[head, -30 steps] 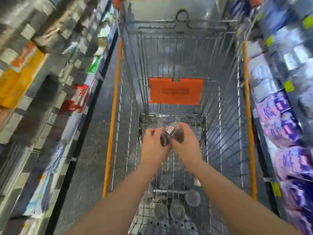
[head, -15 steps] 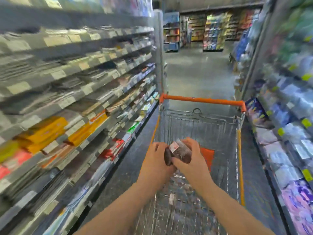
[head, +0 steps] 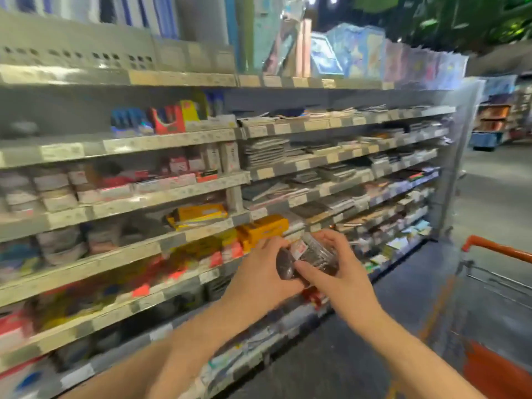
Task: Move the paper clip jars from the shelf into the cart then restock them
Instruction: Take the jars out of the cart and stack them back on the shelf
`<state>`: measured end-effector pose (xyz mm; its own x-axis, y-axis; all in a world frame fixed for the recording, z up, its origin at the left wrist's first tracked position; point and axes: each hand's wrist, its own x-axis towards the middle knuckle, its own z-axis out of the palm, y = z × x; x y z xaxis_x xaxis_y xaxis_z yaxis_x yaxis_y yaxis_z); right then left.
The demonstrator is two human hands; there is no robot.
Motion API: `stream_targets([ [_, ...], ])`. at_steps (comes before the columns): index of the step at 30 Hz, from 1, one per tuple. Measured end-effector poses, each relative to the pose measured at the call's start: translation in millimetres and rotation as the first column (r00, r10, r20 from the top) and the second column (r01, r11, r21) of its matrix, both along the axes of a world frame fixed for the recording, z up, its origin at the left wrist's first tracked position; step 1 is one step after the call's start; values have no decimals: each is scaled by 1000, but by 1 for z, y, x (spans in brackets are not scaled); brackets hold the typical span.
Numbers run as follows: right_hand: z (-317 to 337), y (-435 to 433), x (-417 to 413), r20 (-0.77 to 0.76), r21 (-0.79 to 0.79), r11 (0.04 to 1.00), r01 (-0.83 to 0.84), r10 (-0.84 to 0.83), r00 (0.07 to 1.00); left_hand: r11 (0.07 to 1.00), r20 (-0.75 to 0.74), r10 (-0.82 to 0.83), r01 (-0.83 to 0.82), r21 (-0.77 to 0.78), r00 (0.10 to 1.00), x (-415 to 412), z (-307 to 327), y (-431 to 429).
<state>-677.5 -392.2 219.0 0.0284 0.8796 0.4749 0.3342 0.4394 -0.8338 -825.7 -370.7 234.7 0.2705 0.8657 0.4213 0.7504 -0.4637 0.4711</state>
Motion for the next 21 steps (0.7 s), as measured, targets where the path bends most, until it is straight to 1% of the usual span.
stream_targets([
  [3,21,36,-80,5,59,987,-149,149,989,996,3,82,-82,33,997,-88,22,15],
  [5,32,60,-135,13,70,968,-240,239,971,993,-24,111,-110,42,994,-146,36,25],
  [7,45,86,-191,31,89,944,-317,316,948,983,-56,179,-175,61,982,-204,51,36],
  [9,57,111,-246,55,117,923,-366,361,931,967,-94,246,-238,88,965,-259,67,47],
  [12,77,143,-320,108,174,883,-435,422,900,948,-156,309,-290,133,938,-330,91,63],
  [16,106,183,-400,227,208,830,-517,473,851,912,-194,410,-392,123,891,-408,117,86],
  [18,120,204,-432,275,215,809,-547,488,828,888,-199,457,-435,147,867,-439,129,99],
  [21,139,236,-472,290,199,759,-620,559,777,863,-175,502,-476,171,847,-473,146,120],
])
